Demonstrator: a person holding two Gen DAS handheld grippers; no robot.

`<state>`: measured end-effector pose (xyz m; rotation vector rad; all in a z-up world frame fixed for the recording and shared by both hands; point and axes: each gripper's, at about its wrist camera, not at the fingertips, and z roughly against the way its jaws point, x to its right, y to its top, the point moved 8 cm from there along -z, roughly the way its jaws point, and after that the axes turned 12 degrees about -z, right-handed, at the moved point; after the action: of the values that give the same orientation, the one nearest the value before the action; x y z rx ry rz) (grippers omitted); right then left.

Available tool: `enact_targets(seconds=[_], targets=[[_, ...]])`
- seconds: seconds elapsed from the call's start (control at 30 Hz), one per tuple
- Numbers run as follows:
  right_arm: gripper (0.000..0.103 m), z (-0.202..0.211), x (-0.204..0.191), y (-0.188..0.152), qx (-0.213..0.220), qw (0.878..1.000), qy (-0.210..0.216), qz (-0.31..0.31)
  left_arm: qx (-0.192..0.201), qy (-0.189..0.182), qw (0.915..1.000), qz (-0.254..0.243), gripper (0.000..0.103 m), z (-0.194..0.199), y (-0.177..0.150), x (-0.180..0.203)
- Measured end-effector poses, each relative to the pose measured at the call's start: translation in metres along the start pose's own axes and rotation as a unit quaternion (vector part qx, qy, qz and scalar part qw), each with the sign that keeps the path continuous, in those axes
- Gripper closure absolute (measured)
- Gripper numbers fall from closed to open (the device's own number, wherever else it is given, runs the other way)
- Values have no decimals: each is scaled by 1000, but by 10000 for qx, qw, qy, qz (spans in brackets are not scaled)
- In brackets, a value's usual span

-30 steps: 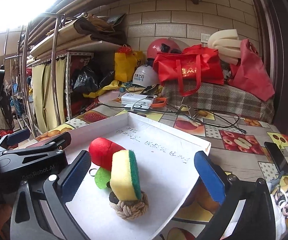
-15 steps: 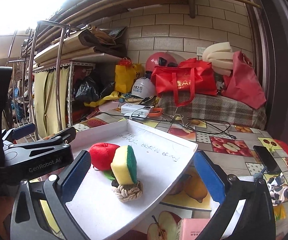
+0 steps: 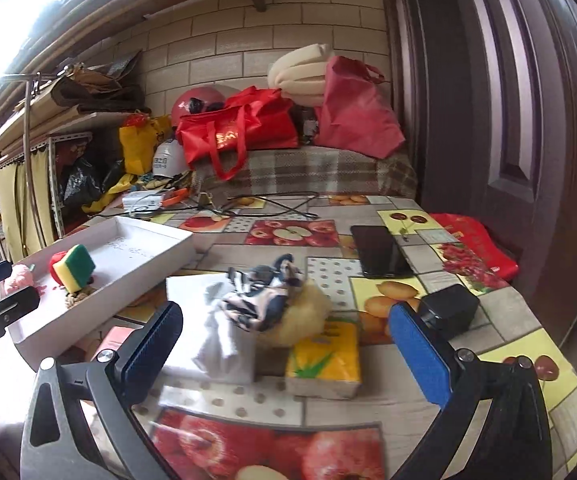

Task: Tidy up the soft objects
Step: 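Grasp the pink paper packet with the left tool while the right tool grasps the yellow tissue pack, then carry both packets into the white box and open both tools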

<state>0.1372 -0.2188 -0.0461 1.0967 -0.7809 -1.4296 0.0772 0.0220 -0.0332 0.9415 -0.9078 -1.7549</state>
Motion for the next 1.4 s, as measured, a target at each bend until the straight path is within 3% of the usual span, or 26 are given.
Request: enact_targets(seconds=[0.07, 0.17, 0.23, 0.5, 0.6, 0.67, 0.7, 0.77, 0.83, 0.9, 1.0, 1.17, 1.3, 1.4], targets=[[0, -9, 21, -4, -393, 9992, -99, -32, -351, -236, 9988, -241, 0, -14, 1, 24], [1, -26, 31, -21, -1140, 9935, -21, -51, -961, -257, 9943, -381, 0, -37, -5, 44], [8, -36, 32, -30, -1463, 9892, 5, -113, -1164, -344, 9922, -287, 0, -46, -8, 49], [13, -54, 7, -45, -1855, 9819, 201, 314, -1595, -500, 9853, -349, 0, -66, -17, 62], [23, -70, 8, -51, -2190, 9753, 166, 243, -1768, -594, 9817, -392, 0, -74, -20, 67], [26, -76, 12, -52, -2306, 9729, 135, 120, -1846, -612, 9799, -434, 9, -77, -22, 69], [27, -76, 13, -50, -2273, 9737, 146, 79, -1874, -619, 9793, -459, 12, -78, -23, 70], [35, -74, 14, -50, -2261, 9740, 148, 31, -1879, -709, 9786, -454, 33, -79, -23, 72], [52, -72, 16, -48, -2207, 9752, 157, -26, -1842, -739, 9793, -405, 42, -78, -23, 71], [52, -69, 19, -45, -2133, 9768, 138, -121, -1766, -781, 9806, -348, 51, -76, -21, 69], [52, -59, 26, -32, -1763, 9839, 73, -289, -1527, -703, 9853, -294, 53, -68, -14, 66], [53, -26, 27, -9, -755, 9968, -21, -275, -901, -471, 9942, -344, 53, -45, 1, 61], [53, 2, 22, 5, 51, 9997, 57, -211, -442, -252, 9979, -408, 53, -28, 10, 58], [53, 14, 11, 9, 411, 9991, 108, 50, -164, -125, 9989, -430, 53, -17, 16, 54]])
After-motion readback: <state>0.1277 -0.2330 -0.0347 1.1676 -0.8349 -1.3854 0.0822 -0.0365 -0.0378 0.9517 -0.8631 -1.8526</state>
